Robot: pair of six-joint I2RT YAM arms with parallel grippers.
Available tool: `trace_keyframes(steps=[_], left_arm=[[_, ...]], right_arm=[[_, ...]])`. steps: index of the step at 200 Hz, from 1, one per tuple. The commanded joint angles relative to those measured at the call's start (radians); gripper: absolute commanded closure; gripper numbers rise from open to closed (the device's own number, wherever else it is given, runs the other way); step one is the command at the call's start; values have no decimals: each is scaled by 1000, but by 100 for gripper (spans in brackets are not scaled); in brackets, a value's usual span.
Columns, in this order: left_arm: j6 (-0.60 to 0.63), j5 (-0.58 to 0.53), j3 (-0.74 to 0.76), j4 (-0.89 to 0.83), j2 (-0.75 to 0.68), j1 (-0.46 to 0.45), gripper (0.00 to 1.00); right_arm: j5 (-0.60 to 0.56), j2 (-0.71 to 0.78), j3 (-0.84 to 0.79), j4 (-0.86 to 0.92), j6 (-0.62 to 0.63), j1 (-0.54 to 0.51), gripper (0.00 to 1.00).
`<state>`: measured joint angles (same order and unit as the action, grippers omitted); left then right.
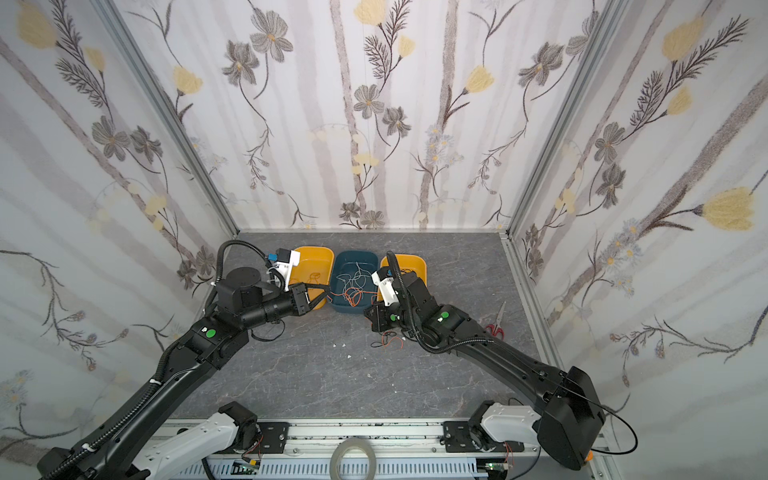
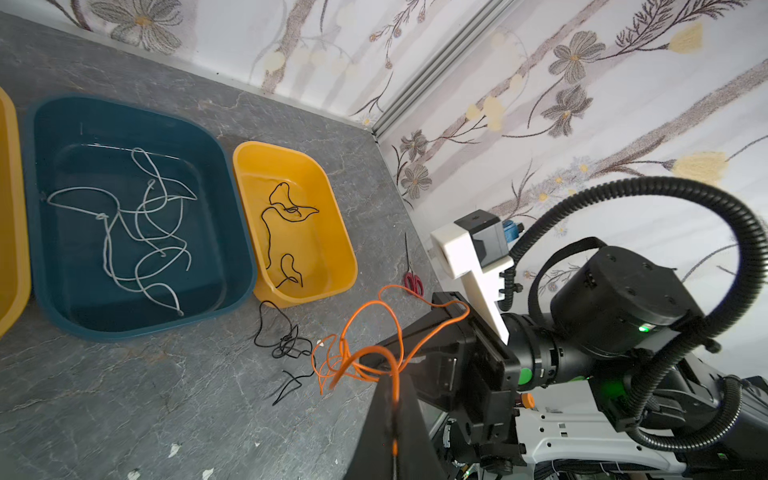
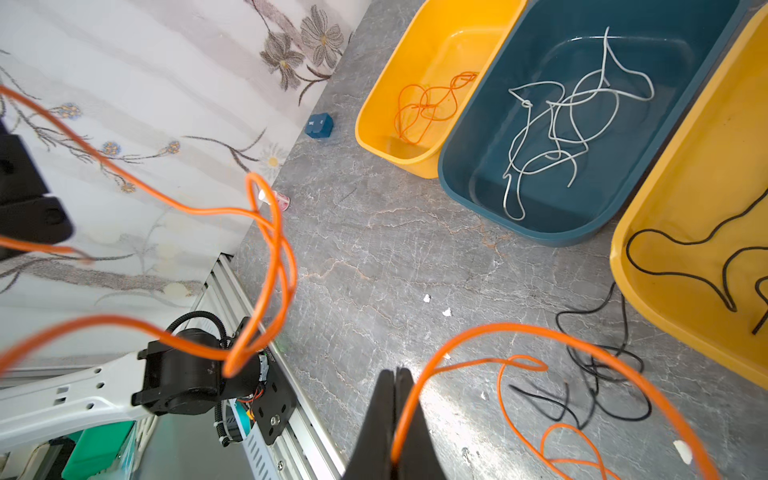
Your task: Untangle the cables
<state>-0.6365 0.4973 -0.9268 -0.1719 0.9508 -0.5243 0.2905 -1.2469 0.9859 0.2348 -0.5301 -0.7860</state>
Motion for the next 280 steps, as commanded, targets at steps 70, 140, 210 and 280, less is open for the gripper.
trace_keyframes(steps=[70,140,210,280], left_arm=[[-39,48,63,195,60,-46,100],[56,-196,-18,-33,54,23,100],[66,-182,-93,-5,126,246,100],[80,-138,-150,110,293,383,100]], right_arm=[[59,43,74,42,-3,43,99],[142,-193,263,-9,-4,51,98],[230,-569,646,-80,62,45,97],[262,-923,1011,-180,103,47,95]])
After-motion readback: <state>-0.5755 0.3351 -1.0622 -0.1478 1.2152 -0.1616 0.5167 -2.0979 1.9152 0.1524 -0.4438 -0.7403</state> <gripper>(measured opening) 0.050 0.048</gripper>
